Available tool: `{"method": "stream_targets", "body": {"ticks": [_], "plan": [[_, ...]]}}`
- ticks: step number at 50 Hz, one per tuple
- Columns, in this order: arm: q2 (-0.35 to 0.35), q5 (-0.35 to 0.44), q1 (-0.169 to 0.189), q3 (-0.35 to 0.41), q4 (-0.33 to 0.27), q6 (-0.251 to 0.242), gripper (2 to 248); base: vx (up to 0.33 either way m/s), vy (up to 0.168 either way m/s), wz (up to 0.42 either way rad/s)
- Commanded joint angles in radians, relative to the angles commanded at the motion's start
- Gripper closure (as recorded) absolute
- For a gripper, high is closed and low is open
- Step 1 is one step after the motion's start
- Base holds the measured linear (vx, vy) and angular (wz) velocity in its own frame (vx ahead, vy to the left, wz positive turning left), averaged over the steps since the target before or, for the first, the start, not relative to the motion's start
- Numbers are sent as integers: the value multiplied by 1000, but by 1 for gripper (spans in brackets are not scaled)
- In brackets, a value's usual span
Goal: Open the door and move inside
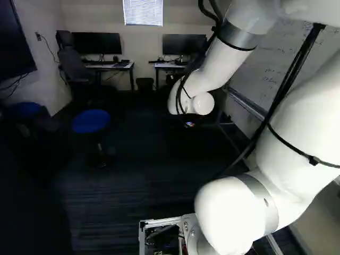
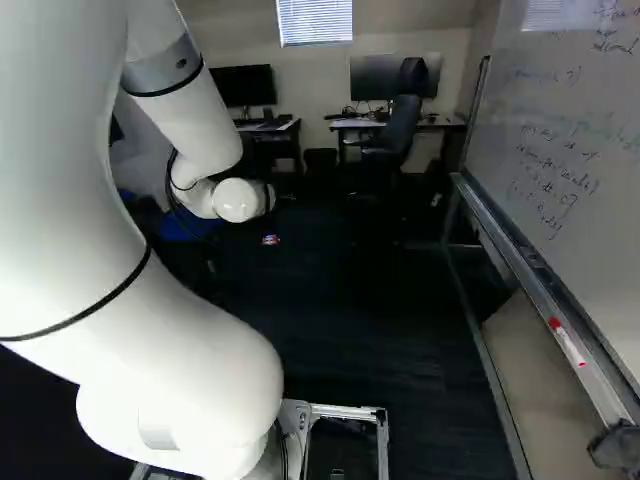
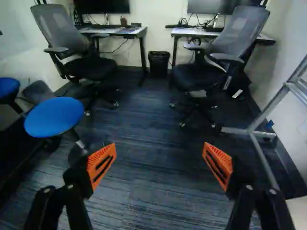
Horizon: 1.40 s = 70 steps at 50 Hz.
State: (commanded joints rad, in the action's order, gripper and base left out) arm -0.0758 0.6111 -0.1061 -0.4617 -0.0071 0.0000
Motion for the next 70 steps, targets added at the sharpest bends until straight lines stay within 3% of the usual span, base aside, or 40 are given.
{"method": "stream_targets", "body": {"ticks": [40,70], "plan": [[0,0,0,0,0,0,3,226,8,-8],[0,0,0,0,0,0,3,107,5,1]]}}
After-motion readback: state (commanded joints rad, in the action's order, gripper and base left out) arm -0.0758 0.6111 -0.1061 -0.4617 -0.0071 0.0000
